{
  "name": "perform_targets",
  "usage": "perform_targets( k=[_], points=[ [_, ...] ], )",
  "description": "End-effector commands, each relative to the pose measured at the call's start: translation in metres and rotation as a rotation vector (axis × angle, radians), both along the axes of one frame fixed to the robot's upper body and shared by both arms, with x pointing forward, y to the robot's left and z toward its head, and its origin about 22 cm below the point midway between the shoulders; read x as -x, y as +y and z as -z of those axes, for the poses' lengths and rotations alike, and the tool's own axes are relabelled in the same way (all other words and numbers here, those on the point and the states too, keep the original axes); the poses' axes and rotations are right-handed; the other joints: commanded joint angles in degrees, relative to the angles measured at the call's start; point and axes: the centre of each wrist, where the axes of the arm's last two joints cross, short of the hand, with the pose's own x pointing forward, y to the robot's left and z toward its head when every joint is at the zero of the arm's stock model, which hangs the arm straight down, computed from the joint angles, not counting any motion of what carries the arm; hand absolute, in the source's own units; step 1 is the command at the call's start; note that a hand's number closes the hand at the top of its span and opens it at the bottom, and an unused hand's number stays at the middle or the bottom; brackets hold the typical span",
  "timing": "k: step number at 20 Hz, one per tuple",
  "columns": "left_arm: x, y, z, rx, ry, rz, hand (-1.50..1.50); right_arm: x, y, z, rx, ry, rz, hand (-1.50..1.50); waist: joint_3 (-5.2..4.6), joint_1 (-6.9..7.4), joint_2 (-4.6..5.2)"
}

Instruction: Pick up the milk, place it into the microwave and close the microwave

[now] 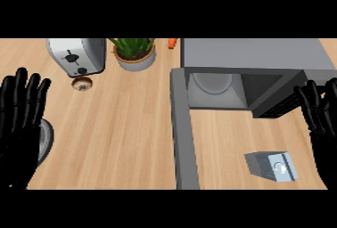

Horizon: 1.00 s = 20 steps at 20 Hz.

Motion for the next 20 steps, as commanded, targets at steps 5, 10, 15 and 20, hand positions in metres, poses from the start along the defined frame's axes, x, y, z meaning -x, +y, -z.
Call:
perform_targets(
  k=[5,10,15,20],
  points=[
    [-0.003,0.031,0.0,0.008,0.044,-0.081,-1.5,0.035,0.025,-0.002,-0.073,-0.102,0.216,-1.5,0.39,-1.87,-1.2],
    [0.017,0.05,0.018,0.14,0.198,-0.071,-1.5,0.067,0.049,0.018,-0.288,-0.049,0.036,-1.5,0.45,-1.57,-1.31],
    [0.033,0.035,0.016,0.154,0.206,-0.058,-1.5,0.082,0.064,0.02,-0.28,-0.048,0.022,-1.5,0.44,-1.46,-1.14],
    [0.061,0.033,0.029,0.14,0.207,-0.067,-1.5,0.109,0.075,0.037,-0.239,-0.058,0.115,-1.5,0.44,-1.56,-1.26]
  ],
)
